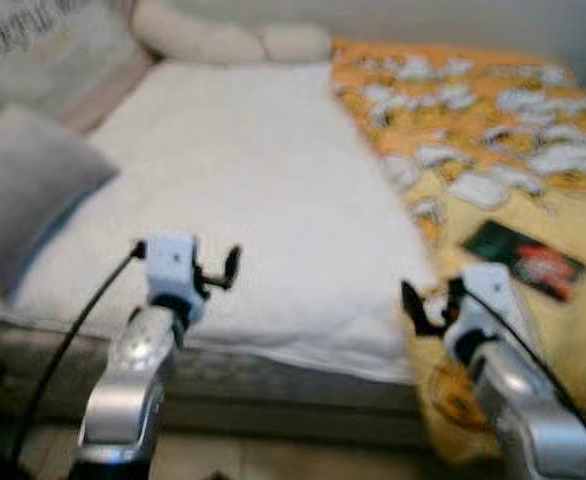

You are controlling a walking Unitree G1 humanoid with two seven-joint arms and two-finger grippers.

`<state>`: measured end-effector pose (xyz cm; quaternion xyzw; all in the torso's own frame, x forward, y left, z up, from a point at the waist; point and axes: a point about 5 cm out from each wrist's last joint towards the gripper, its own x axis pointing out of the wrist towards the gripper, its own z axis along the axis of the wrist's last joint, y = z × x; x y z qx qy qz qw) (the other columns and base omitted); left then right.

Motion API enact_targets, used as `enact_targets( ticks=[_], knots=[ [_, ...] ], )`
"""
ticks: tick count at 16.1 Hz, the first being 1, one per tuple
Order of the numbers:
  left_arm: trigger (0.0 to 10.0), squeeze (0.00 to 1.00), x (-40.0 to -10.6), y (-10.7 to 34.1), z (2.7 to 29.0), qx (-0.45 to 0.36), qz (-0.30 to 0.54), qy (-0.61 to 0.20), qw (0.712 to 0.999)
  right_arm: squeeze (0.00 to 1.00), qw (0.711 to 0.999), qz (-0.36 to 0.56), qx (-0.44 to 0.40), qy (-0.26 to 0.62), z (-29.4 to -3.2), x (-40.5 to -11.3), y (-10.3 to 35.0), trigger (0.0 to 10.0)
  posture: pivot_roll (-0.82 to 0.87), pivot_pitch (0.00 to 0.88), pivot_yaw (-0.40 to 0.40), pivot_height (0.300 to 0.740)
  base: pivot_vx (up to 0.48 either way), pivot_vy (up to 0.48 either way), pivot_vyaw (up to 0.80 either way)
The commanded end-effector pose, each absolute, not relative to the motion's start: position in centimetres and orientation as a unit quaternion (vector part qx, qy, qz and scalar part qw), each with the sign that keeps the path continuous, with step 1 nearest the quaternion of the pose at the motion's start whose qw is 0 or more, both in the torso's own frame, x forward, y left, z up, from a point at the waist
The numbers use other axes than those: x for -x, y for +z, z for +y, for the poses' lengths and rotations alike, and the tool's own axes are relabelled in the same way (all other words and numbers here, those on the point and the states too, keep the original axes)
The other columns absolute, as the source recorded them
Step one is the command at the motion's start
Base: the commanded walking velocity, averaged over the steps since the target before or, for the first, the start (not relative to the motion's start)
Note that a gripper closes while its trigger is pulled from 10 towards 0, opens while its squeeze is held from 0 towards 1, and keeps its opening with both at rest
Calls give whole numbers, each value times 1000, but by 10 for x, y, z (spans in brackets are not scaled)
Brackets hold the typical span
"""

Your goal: Clean up the room

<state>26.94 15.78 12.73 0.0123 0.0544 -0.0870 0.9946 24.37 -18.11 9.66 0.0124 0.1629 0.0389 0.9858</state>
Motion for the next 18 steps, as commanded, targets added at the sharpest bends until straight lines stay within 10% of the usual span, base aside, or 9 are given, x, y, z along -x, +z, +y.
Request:
enact_targets(
  ticks=[1,8,10,18],
  knots=[
    [10000,1000,-268,129,166,-7,54,-69,996,1000,987,152,-12,52,-174,-245,102,10000,-28,0,18,740,0,0,0],
    [10000,1000,-267,135,165,-13,33,-93,995,1000,985,147,-11,86,-162,-249,104,10000,-22,0,16,740,84,0,0],
    [10000,1000,-268,136,167,-12,32,-93,995,0,985,148,-8,91,-160,-250,104,10000,-19,0,16,740,307,0,0],
    [10000,1000,-271,135,170,-16,35,-94,995,0,981,165,-2,98,-154,-258,101,10000,-10,0,10,740,345,0,-318]
  ],
)
